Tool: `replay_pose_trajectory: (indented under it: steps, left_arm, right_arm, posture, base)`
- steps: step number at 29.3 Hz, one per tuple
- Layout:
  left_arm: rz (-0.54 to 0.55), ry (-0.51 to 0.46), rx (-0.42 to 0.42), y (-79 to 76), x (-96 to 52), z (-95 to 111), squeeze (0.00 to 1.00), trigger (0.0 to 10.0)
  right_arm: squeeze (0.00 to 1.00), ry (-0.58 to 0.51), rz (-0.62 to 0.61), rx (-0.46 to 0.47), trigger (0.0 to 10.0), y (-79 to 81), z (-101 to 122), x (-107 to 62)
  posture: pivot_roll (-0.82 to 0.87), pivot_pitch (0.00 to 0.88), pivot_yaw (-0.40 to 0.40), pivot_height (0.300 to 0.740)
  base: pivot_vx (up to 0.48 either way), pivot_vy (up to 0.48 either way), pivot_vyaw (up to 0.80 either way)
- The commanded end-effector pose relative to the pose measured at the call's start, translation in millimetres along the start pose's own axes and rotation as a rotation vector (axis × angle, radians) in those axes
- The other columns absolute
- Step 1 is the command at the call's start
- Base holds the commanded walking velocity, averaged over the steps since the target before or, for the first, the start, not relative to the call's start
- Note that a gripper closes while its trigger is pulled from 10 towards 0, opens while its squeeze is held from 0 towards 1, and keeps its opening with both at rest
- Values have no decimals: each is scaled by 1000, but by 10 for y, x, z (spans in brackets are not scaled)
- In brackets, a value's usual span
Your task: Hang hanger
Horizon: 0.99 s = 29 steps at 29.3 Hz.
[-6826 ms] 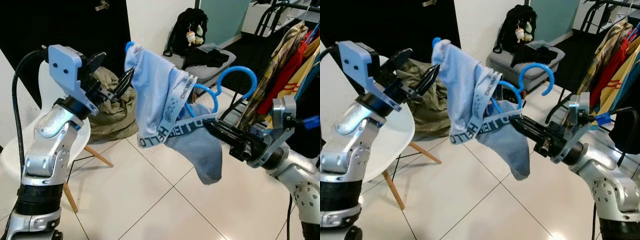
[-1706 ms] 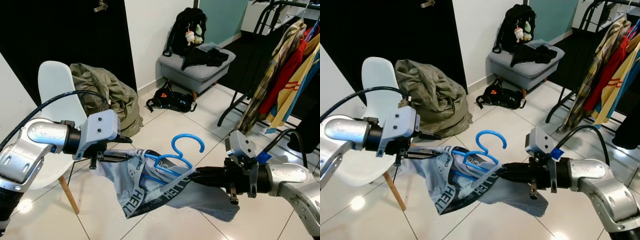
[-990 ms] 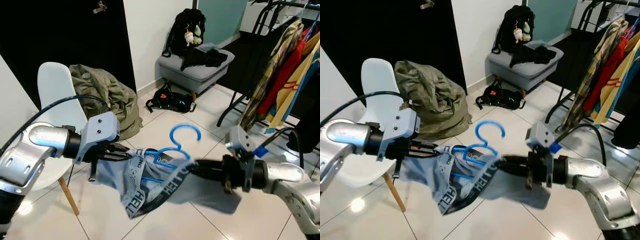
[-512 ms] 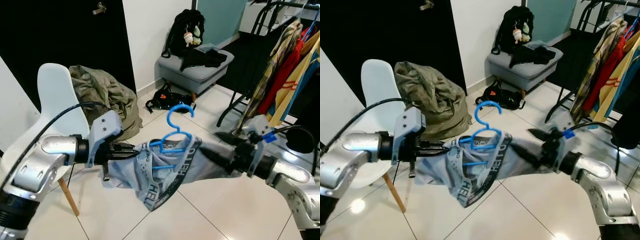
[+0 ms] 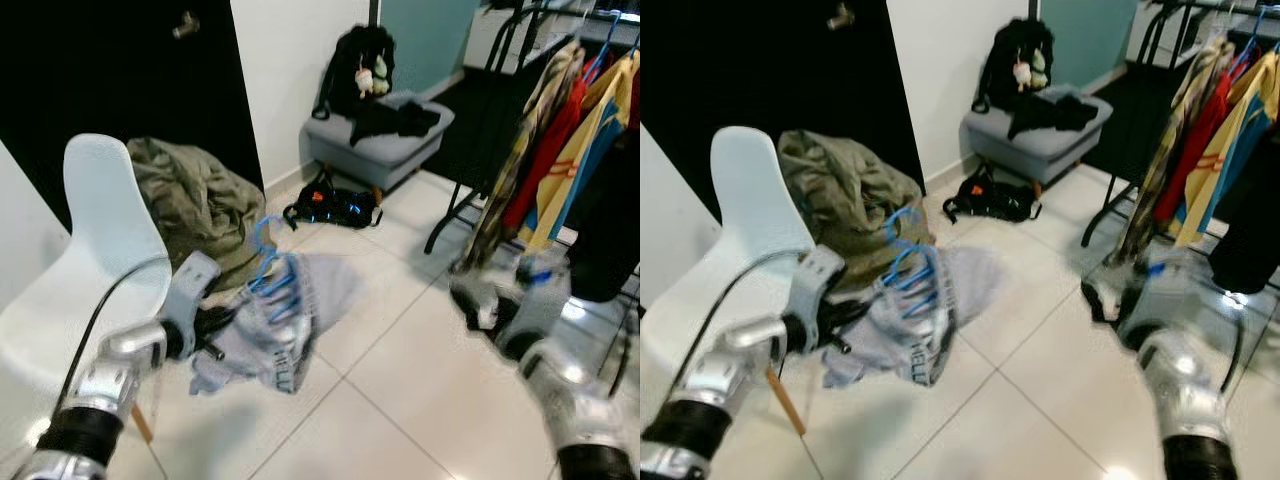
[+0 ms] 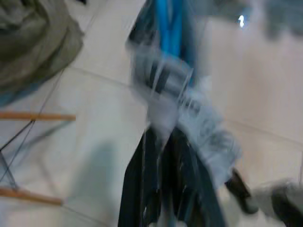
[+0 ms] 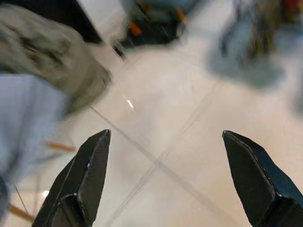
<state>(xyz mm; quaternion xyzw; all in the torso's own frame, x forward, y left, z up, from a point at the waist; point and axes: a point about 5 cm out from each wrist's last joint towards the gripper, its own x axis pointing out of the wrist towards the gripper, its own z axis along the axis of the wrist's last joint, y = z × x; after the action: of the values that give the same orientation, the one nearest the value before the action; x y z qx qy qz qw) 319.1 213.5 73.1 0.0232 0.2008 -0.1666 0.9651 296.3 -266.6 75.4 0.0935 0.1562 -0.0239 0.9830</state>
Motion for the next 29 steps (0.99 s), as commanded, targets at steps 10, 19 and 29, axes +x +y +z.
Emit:
replay_pose_trajectory:
  steps: [10, 19, 29]
  left_arm:
    - [211, -19, -96, 47, 35, -235, 0, 10000]
    - [245, -59, -38, -9, 107, -200, 0, 10000]
    - [241, -72, -26, -88, 145, -225, 0, 10000]
  right_arm:
    - [0, 105, -125, 7, 10000, -143, -414, -37]
    - [0, 86, -163, -6, 10000, -102, -453, 22]
    - [0, 94, -148, -27, 10000, -25, -526, 52]
  posture:
    - [-76, 94, 69, 740]
    - [-71, 77, 60, 740]
    - [-65, 72, 49, 740]
  base:
    - [0, 0, -800]
    - [58, 0, -356]
    - [304, 0, 0]
